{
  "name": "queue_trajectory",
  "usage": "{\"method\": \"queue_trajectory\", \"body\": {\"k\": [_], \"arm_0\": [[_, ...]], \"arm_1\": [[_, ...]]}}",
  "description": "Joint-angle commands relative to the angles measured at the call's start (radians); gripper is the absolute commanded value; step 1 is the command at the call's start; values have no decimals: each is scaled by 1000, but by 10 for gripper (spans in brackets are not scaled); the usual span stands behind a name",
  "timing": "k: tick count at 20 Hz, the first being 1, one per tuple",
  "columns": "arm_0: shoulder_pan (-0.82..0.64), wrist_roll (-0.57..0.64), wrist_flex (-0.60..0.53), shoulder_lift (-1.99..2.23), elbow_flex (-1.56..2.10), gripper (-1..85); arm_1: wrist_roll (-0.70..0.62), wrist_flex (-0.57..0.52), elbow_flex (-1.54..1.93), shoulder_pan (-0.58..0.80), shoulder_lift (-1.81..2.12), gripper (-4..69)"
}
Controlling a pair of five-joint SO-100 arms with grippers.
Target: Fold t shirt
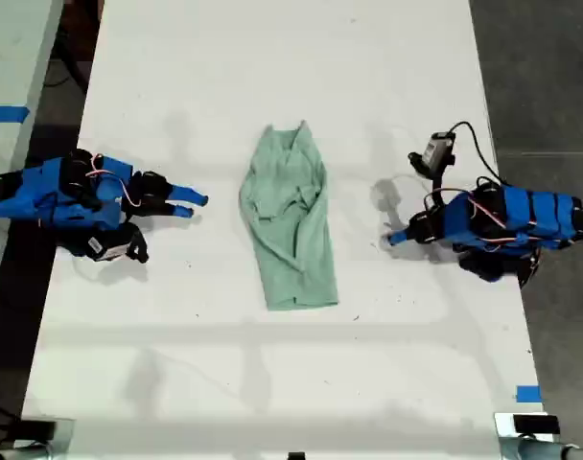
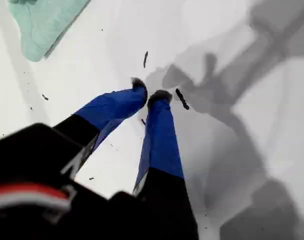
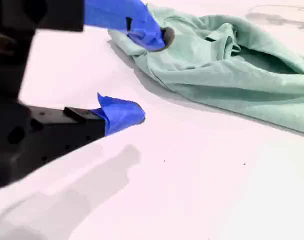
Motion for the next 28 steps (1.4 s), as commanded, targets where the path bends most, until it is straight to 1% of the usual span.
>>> {"method": "queue_trajectory", "body": {"k": [1, 2, 4, 6, 7, 9, 12, 13, 15, 19, 22, 25, 27, 28], "arm_0": [[110, -206, -46, -457, -233, -2], [140, -225, -46, -695, -374, 14], [170, -225, 0, -1048, -678, 63], [184, -141, 9, -1276, -908, 111], [196, -110, 5, -1358, -996, 141], [222, -83, 2, -1480, -1120, 151], [239, -63, -21, -1624, -1224, 183], [239, -51, -28, -1669, -1255, 195], [250, -15, -54, -1747, -1328, 211], [236, 72, -150, -1891, -1436, 226], [216, 103, -190, -2049, -1514, 233], [210, 97, -192, -2287, -1644, 228], [225, 97, -172, -2447, -1773, 195], [235, 89, -153, -2488, -1821, 35]], "arm_1": [[541, 81, -239, -209, -143, 125], [532, 43, -307, -219, -276, 129], [535, -14, -485, -238, -552, 131], [538, -40, -663, -250, -784, 131], [545, -48, -738, -261, -874, 131], [552, -31, -896, -279, -1051, 132], [512, -12, -1114, -291, -1305, 133], [488, -12, -1184, -293, -1382, 145], [457, 2, -1318, -296, -1519, 200], [431, 34, -1511, -307, -1701, 286], [423, 38, -1574, -316, -1766, 312], [433, 40, -1583, -325, -1773, 315], [436, 41, -1591, -333, -1773, 314], [436, 44, -1598, -337, -1775, 312]]}}
